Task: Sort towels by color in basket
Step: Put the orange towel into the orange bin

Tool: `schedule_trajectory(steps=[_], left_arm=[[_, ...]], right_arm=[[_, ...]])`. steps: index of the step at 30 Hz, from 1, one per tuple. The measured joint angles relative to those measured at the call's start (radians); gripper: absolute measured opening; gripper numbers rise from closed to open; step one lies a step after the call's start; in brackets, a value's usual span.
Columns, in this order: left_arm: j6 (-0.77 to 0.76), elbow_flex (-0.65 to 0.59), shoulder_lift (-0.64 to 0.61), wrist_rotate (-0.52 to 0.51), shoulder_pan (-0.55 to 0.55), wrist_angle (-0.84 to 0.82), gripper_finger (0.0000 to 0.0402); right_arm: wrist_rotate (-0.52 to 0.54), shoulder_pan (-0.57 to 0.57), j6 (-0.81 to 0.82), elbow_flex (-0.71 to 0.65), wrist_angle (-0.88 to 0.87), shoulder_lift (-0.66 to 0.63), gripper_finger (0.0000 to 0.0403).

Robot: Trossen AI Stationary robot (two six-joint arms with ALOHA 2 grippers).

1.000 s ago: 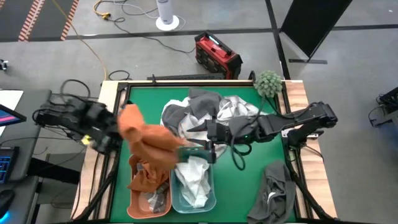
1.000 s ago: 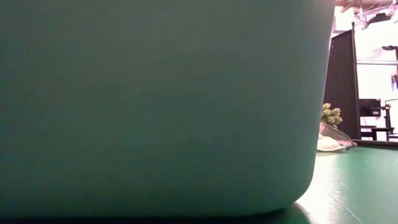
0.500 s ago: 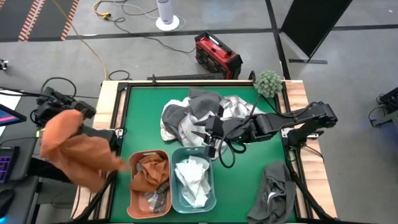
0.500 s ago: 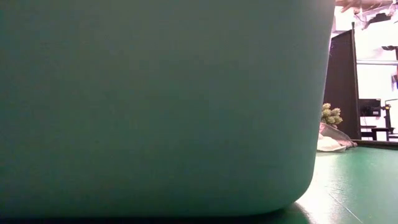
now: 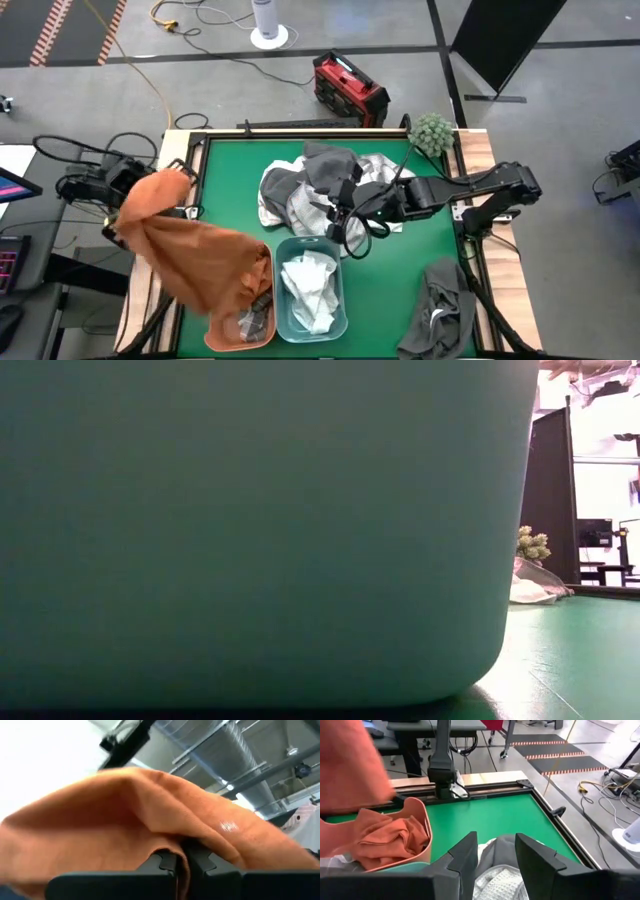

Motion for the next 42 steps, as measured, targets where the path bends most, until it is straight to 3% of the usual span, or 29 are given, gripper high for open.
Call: schedule_trajectory(steps=[7, 16, 19, 25, 30, 35, 42], left_arm=[[0.008, 0.0, 0.006, 0.131, -0.008, -0.285, 0.0007], [0.042, -0.001, 0.008, 0.131, -0.162, -0.731, 0.0007], [0.048, 0.0, 0.006, 0.03, -0.235, -0.901, 0.0006], [0.08, 0.0, 0.036, -0.361, -0.363, -1.315, 0.0002], [0.03, 0.0, 0.109, -0.607, -0.396, -1.496, 0.0002], [-0.011, 0.0, 0.201, -0.73, -0.396, -1.592, 0.0002], [-0.031, 0.0, 0.358, -0.743, -0.396, -1.682, 0.0002]], right_arm=[[-0.001, 0.045, 0.0, 0.0, 0.0, 0.0, 0.0162], [0.049, 0.075, 0.032, 0.0, -0.051, 0.0, 0.0162], [0.049, 0.079, 0.11, 0.0, -0.128, 0.0, 0.0162], [0.047, 0.086, 0.264, -0.022, -0.274, 0.0, 0.0162], [0.047, 0.091, 0.289, -0.068, -0.256, 0.001, 0.0162], [0.044, 0.091, 0.313, -0.088, -0.26, 0.001, 0.0162], [0.044, 0.091, 0.314, -0.088, -0.258, 0.001, 0.0162]])
